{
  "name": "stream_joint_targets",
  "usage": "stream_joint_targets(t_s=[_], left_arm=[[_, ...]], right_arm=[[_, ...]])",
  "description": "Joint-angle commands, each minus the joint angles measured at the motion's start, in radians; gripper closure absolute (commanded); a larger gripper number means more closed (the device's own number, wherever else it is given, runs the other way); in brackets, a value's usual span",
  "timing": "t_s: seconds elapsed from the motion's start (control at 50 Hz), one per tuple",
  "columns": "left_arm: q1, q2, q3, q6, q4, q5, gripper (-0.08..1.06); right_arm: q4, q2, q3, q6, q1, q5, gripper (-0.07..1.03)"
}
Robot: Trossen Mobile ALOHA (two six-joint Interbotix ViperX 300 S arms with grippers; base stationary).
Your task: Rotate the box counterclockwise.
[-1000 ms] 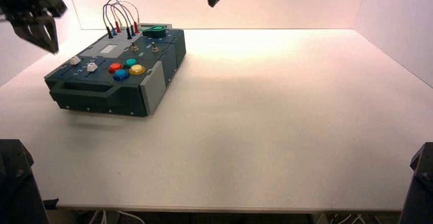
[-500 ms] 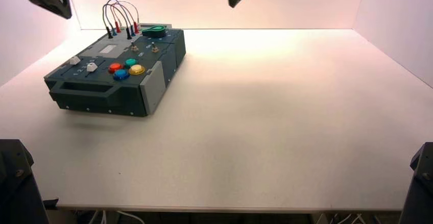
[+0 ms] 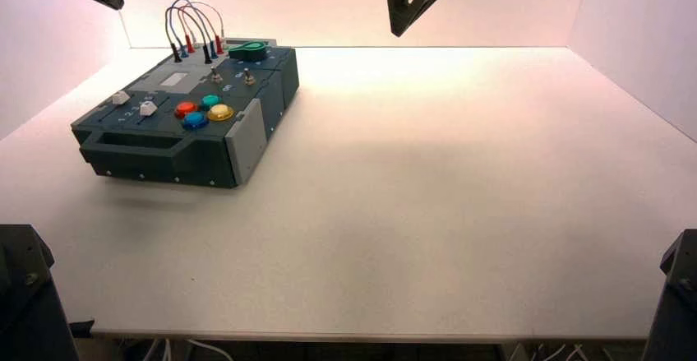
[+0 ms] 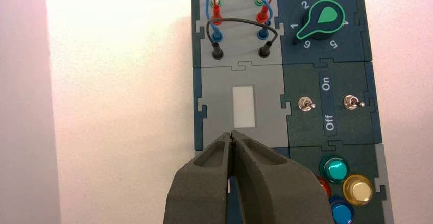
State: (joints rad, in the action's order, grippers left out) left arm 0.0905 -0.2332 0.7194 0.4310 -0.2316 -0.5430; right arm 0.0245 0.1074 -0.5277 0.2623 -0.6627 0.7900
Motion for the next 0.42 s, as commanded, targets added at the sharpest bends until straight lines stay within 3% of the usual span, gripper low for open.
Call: stream_joint_targets(t_s=[0.02, 0.42], left_arm=[[-0.005, -0.037, 0.000, 0.002, -0.003, 0.018, 1.00], [-0.005, -0.029, 0.008, 0.003, -0.003, 0.035, 1.00]], right_arm=[[0.002, 0.041, 0.005, -0.002, 0.002, -0.011, 0.98], [0.002, 0.055, -0.011, -0.002, 0.002, -0.029, 0.98]])
